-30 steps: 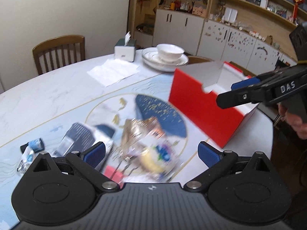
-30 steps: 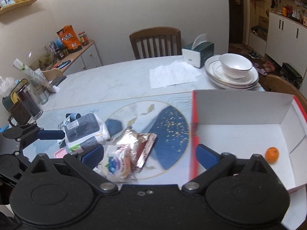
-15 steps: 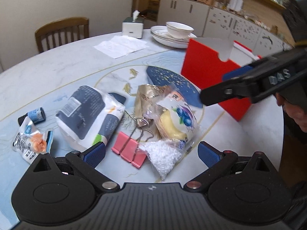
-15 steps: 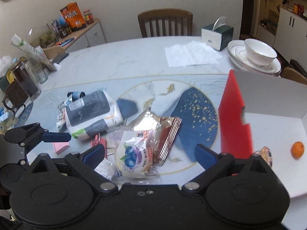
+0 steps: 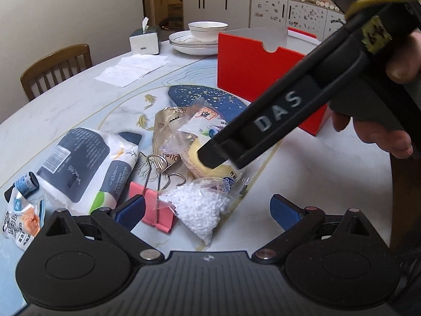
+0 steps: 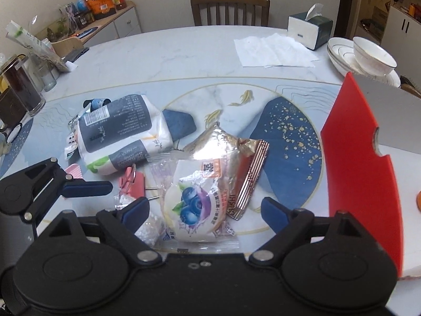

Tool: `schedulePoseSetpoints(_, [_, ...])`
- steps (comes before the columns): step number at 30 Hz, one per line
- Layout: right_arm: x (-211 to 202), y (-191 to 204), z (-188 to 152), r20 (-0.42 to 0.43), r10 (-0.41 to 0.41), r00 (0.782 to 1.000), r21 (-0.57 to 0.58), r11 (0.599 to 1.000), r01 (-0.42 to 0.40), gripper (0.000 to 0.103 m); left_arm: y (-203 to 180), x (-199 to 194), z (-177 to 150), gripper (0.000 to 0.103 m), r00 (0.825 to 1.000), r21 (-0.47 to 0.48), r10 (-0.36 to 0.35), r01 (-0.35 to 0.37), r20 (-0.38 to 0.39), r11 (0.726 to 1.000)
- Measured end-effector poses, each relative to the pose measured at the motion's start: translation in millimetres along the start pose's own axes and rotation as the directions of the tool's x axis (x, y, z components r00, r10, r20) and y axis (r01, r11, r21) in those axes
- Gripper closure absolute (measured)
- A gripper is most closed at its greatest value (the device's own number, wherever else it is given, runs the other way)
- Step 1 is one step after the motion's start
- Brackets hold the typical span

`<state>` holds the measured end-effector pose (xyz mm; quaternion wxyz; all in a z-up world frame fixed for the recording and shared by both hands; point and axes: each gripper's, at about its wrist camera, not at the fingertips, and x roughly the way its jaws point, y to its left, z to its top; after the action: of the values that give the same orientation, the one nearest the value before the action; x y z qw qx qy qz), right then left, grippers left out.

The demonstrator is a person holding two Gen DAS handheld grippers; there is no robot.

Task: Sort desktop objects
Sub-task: 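Grasp the blueberry bread bag with the right tool while the left tool grasps the clear bead bag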

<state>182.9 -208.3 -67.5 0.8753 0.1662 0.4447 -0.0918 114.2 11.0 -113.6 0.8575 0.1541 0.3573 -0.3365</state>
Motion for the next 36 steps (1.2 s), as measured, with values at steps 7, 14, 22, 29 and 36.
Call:
schedulePoseSetpoints(7, [11, 6, 0, -0.025, -0.007, 1.0, -0.018, 1.0, 0.007, 0.019, -4, 4, 0, 0.017, 1.0, 0.026, 0.012, -0.011, -0.016, 1.0])
schedulePoseSetpoints(14, [16, 7, -3, -0.049, -0.002, 0.999, -0.026, 1.0, 0.0, 0.031, -5, 6, 0, 0.028, 1.0, 0.032, 0.021, -0.02, -0.02, 0.999])
schedulePoseSetpoints(22, [15, 8, -3, -0.054, 0.002, 0.999, -0.042, 0.999, -0.004, 0.045, -5, 3, 1, 0.042, 0.999, 0.025, 0.024, -0.024, -0.028, 0.999])
schedulePoseSetpoints(29, [9, 3, -7, -0.051, -0.002, 0.999, -0.03, 1.0, 0.001, 0.05, -7, 0, 0, 0.057, 0.999, 0.013, 0.002, -0.001, -0.038, 1.0])
schedulePoseSetpoints(36, [-2, -5, -12, -0.046, 0.005, 0.999, -0.012, 1.0, -0.005, 0.052, -8, -3, 0, 0.064, 0.999, -0.004, -0.016, 0.016, -0.037, 1.0])
